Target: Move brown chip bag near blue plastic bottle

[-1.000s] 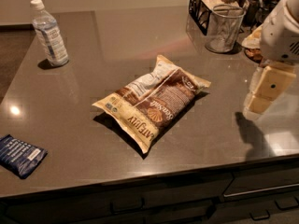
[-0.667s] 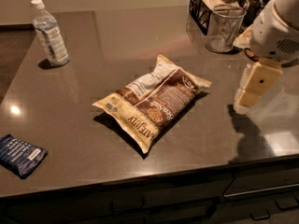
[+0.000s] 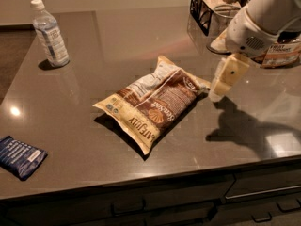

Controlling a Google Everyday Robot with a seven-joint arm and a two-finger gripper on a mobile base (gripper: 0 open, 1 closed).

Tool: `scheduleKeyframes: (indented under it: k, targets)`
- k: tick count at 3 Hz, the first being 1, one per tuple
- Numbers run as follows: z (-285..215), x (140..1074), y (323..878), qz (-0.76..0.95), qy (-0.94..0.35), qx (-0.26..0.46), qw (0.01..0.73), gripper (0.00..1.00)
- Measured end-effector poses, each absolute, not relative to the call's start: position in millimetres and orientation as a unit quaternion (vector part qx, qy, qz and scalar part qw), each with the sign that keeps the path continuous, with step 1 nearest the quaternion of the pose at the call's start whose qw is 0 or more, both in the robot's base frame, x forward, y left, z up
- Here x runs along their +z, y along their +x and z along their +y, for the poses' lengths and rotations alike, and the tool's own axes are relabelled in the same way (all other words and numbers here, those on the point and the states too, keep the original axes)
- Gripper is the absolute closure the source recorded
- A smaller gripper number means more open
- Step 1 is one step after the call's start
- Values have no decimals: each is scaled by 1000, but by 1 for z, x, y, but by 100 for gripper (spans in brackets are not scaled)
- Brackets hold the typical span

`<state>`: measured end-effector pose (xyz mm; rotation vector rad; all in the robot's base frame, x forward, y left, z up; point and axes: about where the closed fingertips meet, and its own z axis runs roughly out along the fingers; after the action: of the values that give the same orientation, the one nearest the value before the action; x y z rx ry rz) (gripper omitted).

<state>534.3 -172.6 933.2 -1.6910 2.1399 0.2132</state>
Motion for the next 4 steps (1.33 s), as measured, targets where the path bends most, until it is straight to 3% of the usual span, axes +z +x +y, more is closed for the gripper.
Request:
scheduleKeyframes:
  k: [2, 4]
  targets:
    - [-134, 906, 564, 769, -590, 126, 212, 0]
    - [-82, 874, 578, 779, -584, 128, 189, 0]
